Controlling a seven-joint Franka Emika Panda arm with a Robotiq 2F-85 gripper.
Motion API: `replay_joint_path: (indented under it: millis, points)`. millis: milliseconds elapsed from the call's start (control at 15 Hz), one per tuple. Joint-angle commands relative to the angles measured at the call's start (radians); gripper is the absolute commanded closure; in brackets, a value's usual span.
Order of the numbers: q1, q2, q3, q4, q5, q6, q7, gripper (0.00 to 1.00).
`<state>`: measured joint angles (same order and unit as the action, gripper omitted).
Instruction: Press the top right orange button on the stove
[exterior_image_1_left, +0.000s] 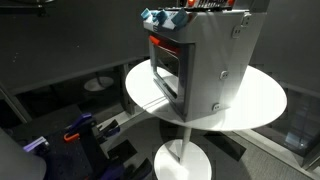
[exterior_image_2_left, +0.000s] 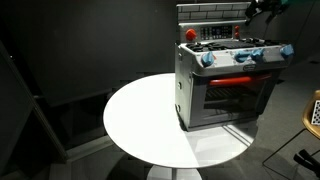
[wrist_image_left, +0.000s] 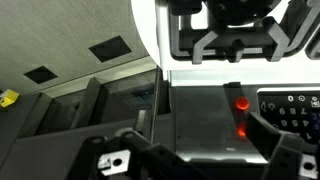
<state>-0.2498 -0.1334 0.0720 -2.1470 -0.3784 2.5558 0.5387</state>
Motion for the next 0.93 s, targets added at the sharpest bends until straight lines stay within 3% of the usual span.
replay_joint_path:
  millis: [0, 867]
  points:
    - [0.047, 0.062, -0.036, 0.077, 0.01, -0.044, 0.011, 0.0]
    - [0.127, 0.157, -0.112, 0.19, 0.031, -0.093, 0.003, 0.0]
